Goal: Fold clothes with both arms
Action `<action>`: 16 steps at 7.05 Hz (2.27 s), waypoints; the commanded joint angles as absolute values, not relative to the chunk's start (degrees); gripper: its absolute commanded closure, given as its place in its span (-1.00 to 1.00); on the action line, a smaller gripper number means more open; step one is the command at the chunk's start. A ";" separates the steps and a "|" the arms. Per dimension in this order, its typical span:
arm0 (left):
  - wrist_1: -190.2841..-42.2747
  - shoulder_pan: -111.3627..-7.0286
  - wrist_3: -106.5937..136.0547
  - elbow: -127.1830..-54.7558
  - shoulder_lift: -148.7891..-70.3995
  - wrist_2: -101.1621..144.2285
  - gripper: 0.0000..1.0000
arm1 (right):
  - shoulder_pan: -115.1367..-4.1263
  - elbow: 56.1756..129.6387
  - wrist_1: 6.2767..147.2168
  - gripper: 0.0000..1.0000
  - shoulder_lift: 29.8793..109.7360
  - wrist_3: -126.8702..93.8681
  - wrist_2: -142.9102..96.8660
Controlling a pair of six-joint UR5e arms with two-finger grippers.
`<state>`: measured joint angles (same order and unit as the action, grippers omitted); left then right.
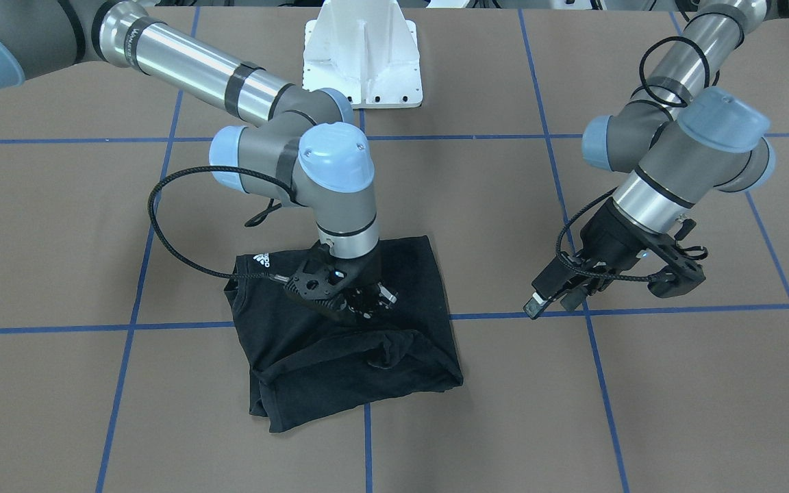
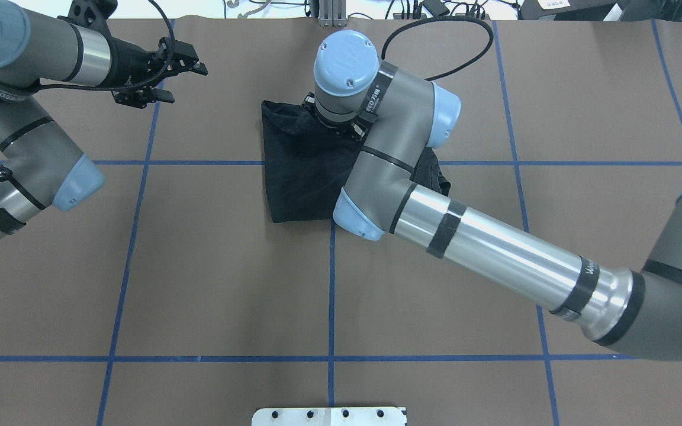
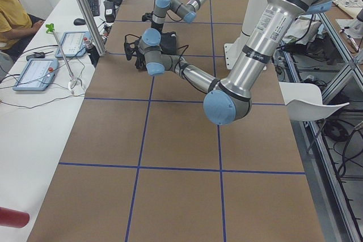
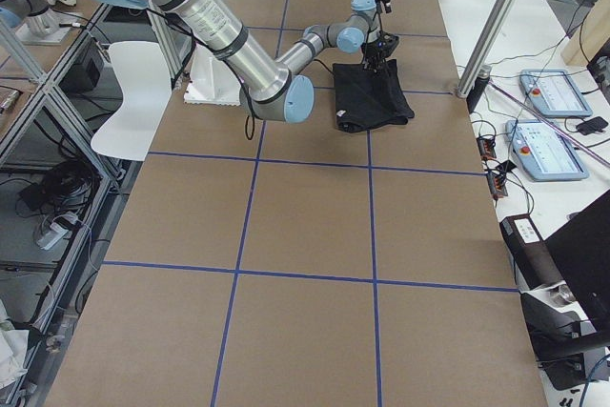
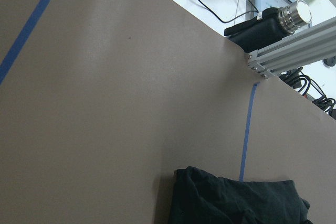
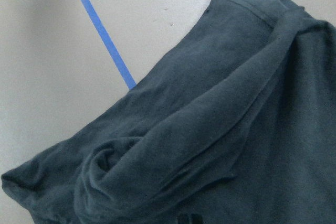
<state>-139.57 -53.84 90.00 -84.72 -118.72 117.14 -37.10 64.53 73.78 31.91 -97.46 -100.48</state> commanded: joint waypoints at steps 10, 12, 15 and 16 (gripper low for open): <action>-139.75 -54.14 89.91 -84.55 -117.87 116.81 -0.93 | -41.08 41.54 62.57 1.00 18.10 -94.39 -106.96; -139.66 -55.01 89.83 -84.55 -117.86 117.07 -0.93 | -37.19 53.98 70.79 1.00 23.62 -94.66 -106.44; -140.10 -54.93 89.82 -83.94 -117.77 116.90 -0.93 | -35.25 56.60 73.04 1.00 26.27 -94.05 -104.78; -140.10 -54.93 89.91 -83.94 -117.77 116.98 -0.93 | -35.85 56.17 73.21 1.00 26.19 -93.61 -102.59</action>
<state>-140.03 -54.93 89.84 -84.00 -117.79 116.94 -35.66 56.29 73.05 25.67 -94.10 -104.76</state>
